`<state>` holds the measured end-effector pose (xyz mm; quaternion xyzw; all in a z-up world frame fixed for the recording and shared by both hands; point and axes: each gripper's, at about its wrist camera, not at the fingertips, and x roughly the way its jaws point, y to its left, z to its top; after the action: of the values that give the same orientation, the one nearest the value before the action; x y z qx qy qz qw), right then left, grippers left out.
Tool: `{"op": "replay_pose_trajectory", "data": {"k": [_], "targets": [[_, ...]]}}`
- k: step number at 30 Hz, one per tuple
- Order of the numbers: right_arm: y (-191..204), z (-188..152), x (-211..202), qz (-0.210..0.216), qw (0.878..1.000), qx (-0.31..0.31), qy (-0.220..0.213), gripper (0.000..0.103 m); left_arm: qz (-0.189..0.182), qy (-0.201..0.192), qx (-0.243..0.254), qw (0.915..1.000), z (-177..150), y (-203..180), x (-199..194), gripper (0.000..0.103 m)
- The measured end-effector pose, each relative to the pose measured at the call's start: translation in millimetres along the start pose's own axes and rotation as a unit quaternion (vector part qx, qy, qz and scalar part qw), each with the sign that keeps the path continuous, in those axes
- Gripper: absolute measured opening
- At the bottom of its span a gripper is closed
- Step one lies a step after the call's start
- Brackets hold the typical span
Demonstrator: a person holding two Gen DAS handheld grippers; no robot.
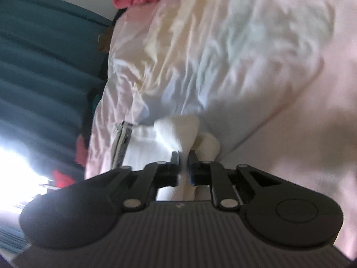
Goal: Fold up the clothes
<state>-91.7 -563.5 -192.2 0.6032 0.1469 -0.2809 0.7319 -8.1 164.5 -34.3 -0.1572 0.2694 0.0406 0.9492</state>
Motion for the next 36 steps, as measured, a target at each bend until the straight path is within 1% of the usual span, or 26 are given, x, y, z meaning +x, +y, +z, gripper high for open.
{"op": "replay_pose_trajectory", "data": {"k": [1, 2, 3, 6, 10, 11, 13, 16, 17, 19, 21, 22, 24, 25, 27, 28, 29, 30, 31, 32, 33, 34, 36], "targets": [[-0.9, -2.3, -2.2, 0.005, 1.000, 0.003, 0.009, 0.045, -0.001, 0.002, 0.001, 1.0000, -0.7, 0.2, 0.7, 0.074], [-1.7, -4.5, -4.5, 0.010, 1.000, 0.006, 0.019, 0.070, -0.001, 0.003, 0.002, 1.0000, -1.2, 0.3, 1.6, 0.074], [-2.2, -6.9, -1.3, 0.017, 0.999, 0.006, 0.028, 0.076, -0.001, 0.005, 0.002, 1.0000, -1.5, 0.0, 2.4, 0.074], [-3.6, -13.9, 8.3, 0.038, 0.998, 0.009, 0.054, 0.077, -0.002, 0.010, -0.001, 0.9999, -1.9, 0.7, 5.2, 0.074], [-5.5, -23.3, 21.2, 0.065, 0.994, 0.012, 0.089, 0.077, -0.019, 0.012, -0.021, 0.9995, -1.5, 3.8, 7.4, 0.076], [-3.4, -24.1, 28.7, 0.071, 0.993, -0.002, 0.089, 0.075, -0.017, 0.011, -0.020, 0.9996, -1.9, 3.3, 8.1, 0.076], [0.6, -26.3, 38.3, 0.077, 0.994, -0.043, 0.069, 0.075, -0.008, 0.007, -0.007, 0.9999, -4.1, 0.1, 9.7, 0.076], [2.2, -24.9, 49.1, 0.107, 0.990, -0.086, 0.040, 0.076, -0.003, 0.010, 0.011, 0.9999, -8.3, -5.9, 14.4, 0.076], [2.7, -23.5, 52.8, 0.121, 0.988, -0.089, 0.036, 0.078, -0.003, 0.012, 0.017, 0.9998, -10.0, -8.2, 16.4, 0.076], [4.1, -16.8, 51.9, 0.171, 0.981, -0.090, 0.013, 0.078, 0.001, 0.014, 0.029, 0.9995, -13.2, -13.5, 20.7, 0.076], [4.0, -12.3, 45.0, 0.206, 0.973, -0.101, -0.026, 0.078, 0.005, 0.017, 0.040, 0.9990, -15.6, -19.9, 26.9, 0.077], [5.0, -12.0, 44.5, 0.213, 0.970, -0.113, -0.040, 0.078, 0.005, 0.020, 0.045, 0.9988, -16.2, -22.8, 30.0, 0.077], [6.2, -11.8, 58.0, 0.206, 0.971, -0.121, -0.024, 0.078, 0.008, 0.023, 0.054, 0.9982, -17.0, -28.3, 36.0, 0.077], [6.9, -11.8, 64.8, 0.203, 0.971, -0.124, -0.016, 0.078, 0.016, 0.016, 0.056, 0.9982, -14.8, -29.2, 37.7, 0.077], [8.0, -13.4, 82.5, 0.183, 0.976, -0.117, 0.006, 0.077, 0.030, -0.002, 0.056, 0.9980, -10.1, -30.6, 41.0, 0.079], [13.5, -14.5, 84.5, 0.165, 0.978, -0.129, 0.003, 0.074, 0.031, -0.005, 0.059, 0.9978, -8.4, -32.2, 43.8, 0.079], [19.0, -15.5, 86.6, 0.147, 0.979, -0.141, -0.001, 0.074, 0.032, -0.003, 0.064, 0.9974, -8.3, -35.3, 47.5, 0.079], [24.5, -16.5, 88.6, 0.129, 0.980, -0.153, -0.005, 0.071, 0.032, -0.001, 0.070, 0.9970, -8.7, -38.5, 51.0, 0.079], [31.8, -17.3, 85.7, 0.107, 0.980, -0.169, -0.020, 0.052, 0.031, 0.003, 0.081, 0.9963, -11.9, -43.3, 53.5, 0.079], [39.1, -18.2, 82.8, 0.086, 0.978, -0.185, -0.035, 0.027, 0.029, 0.007, 0.091, 0.9954, -15.1, -48.0, 56.0, 0.079], [44.0, -17.9, 77.9, 0.083, 0.975, -0.200, -0.043, 0.025, 0.027, 0.011, 0.102, 0.9944, -18.5, -52.9, 58.5, 0.079], [48.8, -17.7, 73.1, 0.080, 0.972, -0.216, -0.052, 0.020, 0.016, 0.015, 0.115, 0.9931, -22.9, -58.3, 60.1, 0.079], [58.5, -17.2, 63.4, 0.074, 0.964, -0.247, -0.070, 0.018, -0.023, 0.023, 0.134, 0.9904, -32.4, -68.2, 62.5, 0.081]]}}
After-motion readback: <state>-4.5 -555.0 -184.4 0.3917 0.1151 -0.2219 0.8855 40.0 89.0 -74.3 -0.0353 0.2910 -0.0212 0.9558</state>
